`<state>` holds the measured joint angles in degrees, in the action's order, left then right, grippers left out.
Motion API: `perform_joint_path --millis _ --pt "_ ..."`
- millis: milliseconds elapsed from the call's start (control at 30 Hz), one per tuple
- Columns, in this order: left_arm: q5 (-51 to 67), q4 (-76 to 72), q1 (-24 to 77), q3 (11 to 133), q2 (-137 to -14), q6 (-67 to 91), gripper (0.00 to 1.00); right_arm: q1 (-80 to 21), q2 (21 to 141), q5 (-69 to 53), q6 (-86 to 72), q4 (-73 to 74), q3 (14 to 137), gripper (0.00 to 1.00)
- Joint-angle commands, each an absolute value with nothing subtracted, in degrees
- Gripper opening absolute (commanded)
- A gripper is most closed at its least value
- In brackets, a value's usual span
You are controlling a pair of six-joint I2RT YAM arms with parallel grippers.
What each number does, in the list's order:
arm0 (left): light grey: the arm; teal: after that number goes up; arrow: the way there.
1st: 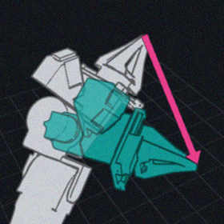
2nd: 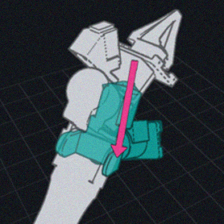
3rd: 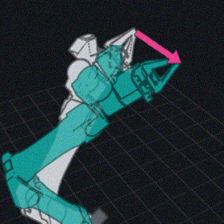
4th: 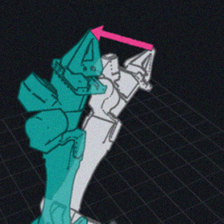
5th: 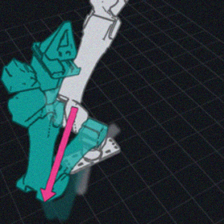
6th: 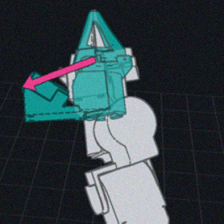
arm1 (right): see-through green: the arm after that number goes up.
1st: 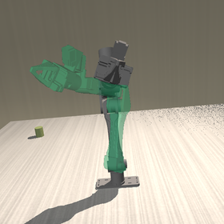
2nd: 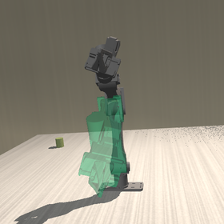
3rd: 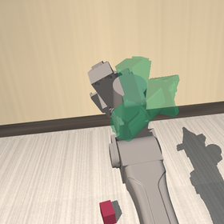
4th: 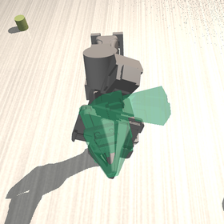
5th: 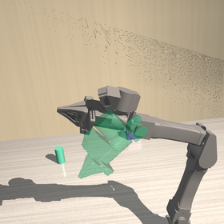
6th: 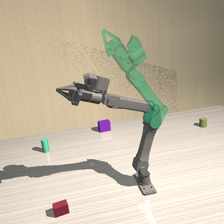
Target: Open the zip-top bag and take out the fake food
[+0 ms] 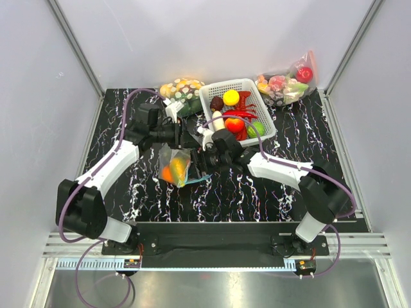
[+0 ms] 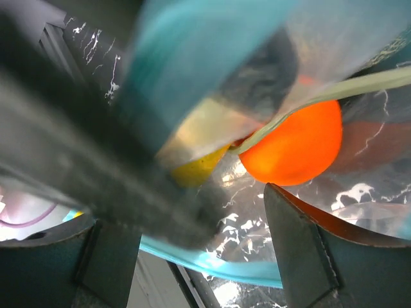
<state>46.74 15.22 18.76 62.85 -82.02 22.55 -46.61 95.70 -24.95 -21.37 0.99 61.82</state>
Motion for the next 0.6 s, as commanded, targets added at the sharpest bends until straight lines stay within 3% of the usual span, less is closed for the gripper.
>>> perform_joint_path --millis 0,33,133,333,567 --pt "46.6 19.0 19.1 63.9 -79.1 18.2 0.44 -47.5 94.5 -24.0 -22.5 -3.7 61.7 0.80" --pt "45.6 20.5 19.1 63.9 -78.3 17.3 0.53 -47.5 94.1 -23.9 -22.5 -3.7 61.6 0.80" --pt "43.9 22.1 18.9 63.5 -74.6 15.6 0.63 -47.5 94.4 -24.0 -22.7 -3.6 61.5 0.80" --pt "32.5 23.7 18.9 59.8 -63.7 13.8 0.68 -47.5 95.0 -24.2 -22.5 -3.0 62.4 0.80" --pt "19.2 31.1 18.7 56.3 -61.8 12.1 0.68 -47.5 95.2 -24.3 -22.4 -2.3 62.8 0.80"
